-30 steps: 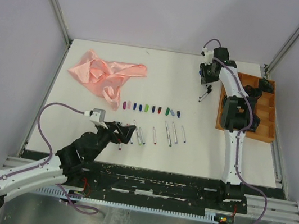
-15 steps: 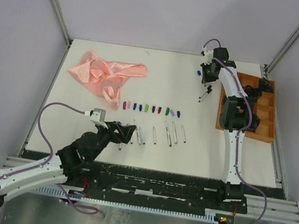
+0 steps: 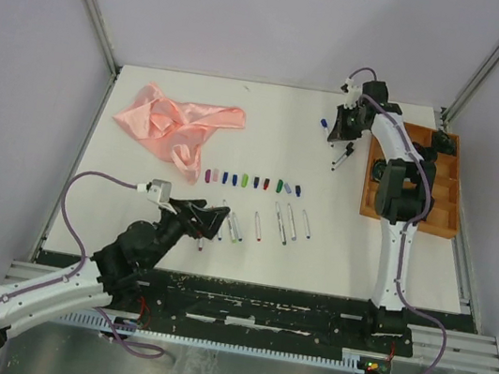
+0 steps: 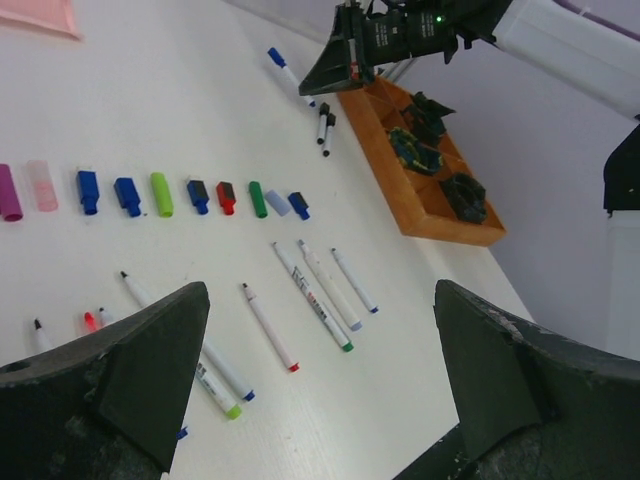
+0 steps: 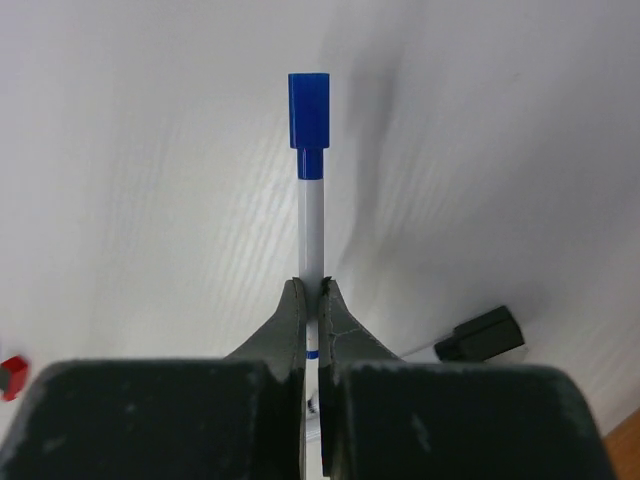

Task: Open the pen caps
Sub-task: Pick up the pen from the center of the board.

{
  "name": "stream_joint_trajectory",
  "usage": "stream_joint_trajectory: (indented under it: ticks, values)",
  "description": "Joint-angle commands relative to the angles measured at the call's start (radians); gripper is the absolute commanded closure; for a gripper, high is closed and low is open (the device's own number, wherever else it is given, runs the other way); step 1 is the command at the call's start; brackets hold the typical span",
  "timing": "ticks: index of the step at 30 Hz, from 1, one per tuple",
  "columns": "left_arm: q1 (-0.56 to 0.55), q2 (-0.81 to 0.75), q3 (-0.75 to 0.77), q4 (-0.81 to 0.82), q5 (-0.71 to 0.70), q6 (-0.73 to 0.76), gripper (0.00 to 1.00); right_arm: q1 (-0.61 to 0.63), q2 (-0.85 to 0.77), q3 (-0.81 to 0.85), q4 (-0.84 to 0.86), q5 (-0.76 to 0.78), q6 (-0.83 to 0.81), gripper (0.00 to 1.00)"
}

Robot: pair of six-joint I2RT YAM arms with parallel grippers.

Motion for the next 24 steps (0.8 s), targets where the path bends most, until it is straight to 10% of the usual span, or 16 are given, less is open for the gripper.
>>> stream_joint_trajectory:
  ticks: [1, 24]
  values:
    - [0.002, -0.007, -0.004, 0.153, 0.062, -0.057, 0.0, -0.025, -0.2, -0.084, 0.112, -0.216, 0.154, 1.0]
    - [0.279, 0.621, 0.392, 0.831, 0.758, -0.384, 0.01, -0.047, -1.077, -1.001, 0.66, -0.914, 0.677, 1.0]
